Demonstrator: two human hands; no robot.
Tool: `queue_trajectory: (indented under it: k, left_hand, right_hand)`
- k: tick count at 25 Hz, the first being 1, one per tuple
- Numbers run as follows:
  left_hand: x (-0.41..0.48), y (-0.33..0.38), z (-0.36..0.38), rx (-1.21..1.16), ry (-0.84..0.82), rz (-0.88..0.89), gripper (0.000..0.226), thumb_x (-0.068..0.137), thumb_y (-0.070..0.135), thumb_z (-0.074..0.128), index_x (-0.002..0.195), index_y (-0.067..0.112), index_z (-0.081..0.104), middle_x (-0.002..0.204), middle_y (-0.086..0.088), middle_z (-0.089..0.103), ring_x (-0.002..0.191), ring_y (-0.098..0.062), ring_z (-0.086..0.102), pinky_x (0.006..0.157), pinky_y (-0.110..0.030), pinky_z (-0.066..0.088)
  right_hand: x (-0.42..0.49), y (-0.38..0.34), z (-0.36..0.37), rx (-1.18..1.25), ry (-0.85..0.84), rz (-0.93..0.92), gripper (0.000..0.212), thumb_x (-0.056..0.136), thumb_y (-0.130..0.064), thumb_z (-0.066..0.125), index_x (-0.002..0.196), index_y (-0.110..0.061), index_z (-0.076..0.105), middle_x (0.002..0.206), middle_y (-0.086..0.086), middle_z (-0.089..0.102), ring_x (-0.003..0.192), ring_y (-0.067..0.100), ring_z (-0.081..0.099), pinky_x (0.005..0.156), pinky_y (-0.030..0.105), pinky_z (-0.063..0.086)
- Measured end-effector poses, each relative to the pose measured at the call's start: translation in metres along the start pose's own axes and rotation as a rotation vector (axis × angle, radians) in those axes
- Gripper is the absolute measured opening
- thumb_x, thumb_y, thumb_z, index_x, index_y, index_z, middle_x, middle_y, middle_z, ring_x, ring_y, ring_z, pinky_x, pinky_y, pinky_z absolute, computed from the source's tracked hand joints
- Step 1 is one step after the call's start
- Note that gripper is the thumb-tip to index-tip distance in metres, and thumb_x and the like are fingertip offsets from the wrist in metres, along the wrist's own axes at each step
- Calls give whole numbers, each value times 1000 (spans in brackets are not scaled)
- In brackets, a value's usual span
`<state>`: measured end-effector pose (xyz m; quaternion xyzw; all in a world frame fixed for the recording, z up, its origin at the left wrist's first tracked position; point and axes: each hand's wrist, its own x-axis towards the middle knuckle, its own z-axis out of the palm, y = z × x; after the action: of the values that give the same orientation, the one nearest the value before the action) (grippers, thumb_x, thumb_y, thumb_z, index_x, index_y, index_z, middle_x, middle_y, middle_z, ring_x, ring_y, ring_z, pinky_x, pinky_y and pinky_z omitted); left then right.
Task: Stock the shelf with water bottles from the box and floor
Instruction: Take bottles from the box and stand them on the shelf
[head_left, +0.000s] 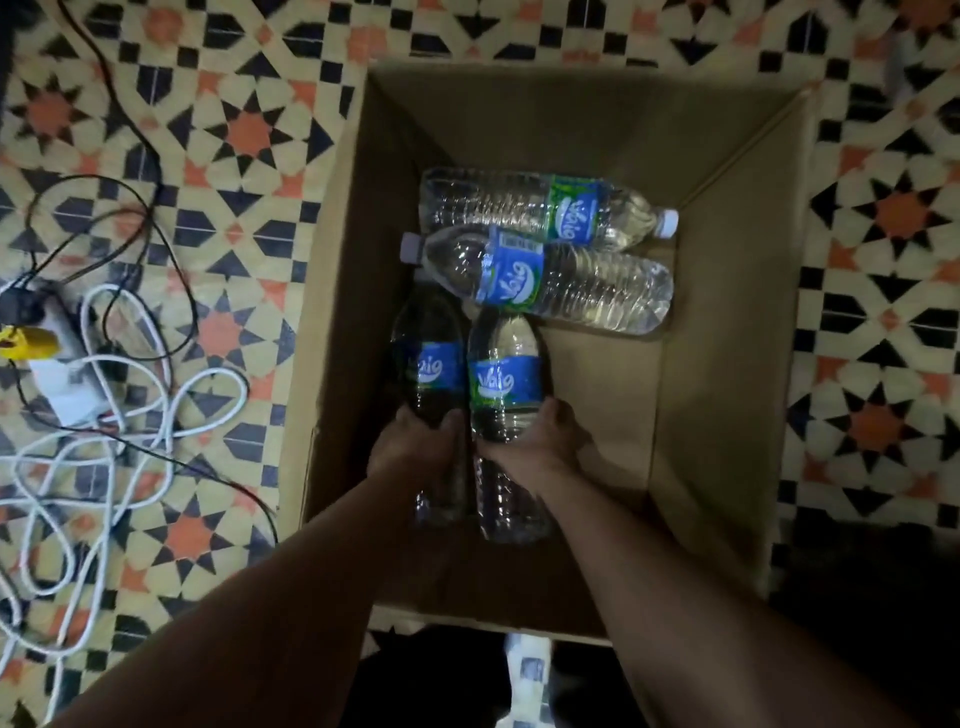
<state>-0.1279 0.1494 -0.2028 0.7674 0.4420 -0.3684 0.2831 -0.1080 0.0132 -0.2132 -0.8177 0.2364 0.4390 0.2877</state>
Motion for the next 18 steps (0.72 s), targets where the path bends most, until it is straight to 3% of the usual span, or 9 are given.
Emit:
queue_trajectory:
  k: [4, 7, 10, 12, 15, 18]
  left_hand:
    - [14, 7, 7, -281, -46, -29, 63, 73, 54, 79, 117, 11, 68, 113, -10, 71, 102, -26, 67, 88, -33, 54]
    - [14, 10, 20, -381, 47, -79, 60, 64, 45, 88, 107, 10, 68, 102, -8, 71, 93, -24, 68, 87, -37, 57]
    - [10, 10, 23, -386, 140, -93, 52, 63, 40, 89, 101, 11, 68, 104, -12, 72, 95, -27, 70, 87, -38, 57]
    - [5, 11, 20, -367, 151, -119, 64, 61, 43, 89, 111, 9, 68, 110, -12, 71, 101, -27, 68, 84, -32, 55]
    - [-12, 18, 13, -382, 127, -199, 94, 46, 52, 89, 124, 9, 60, 121, -13, 64, 110, -32, 63, 90, -39, 56]
    - [-47, 31, 6, -472, 128, -244, 102, 45, 54, 90, 128, 8, 50, 122, -13, 61, 107, -34, 64, 87, -41, 57]
  right_hand:
    - [18, 16, -32, -320, 29, -80, 105, 62, -33, 89, 142, -17, 22, 139, 7, 42, 125, 32, 46, 90, 32, 38]
    - [29, 31, -20, -415, 202, -140, 112, 48, -48, 90, 135, -21, 25, 132, 12, 49, 119, 33, 48, 95, 42, 39]
    - [28, 34, -14, -463, 297, -198, 103, 50, -54, 86, 131, -18, 34, 127, 11, 53, 116, 31, 51, 94, 42, 41]
    - [24, 31, -23, -479, 264, -217, 95, 53, -57, 84, 127, -17, 40, 124, 10, 56, 113, 31, 55, 95, 41, 45]
    - [11, 30, -45, -464, 208, -174, 83, 55, -46, 86, 123, -19, 47, 122, 6, 58, 112, 29, 57, 93, 38, 48]
    - [-17, 32, -61, -315, 115, -107, 91, 48, -34, 92, 125, -25, 45, 122, 3, 57, 113, 28, 57, 93, 40, 51]
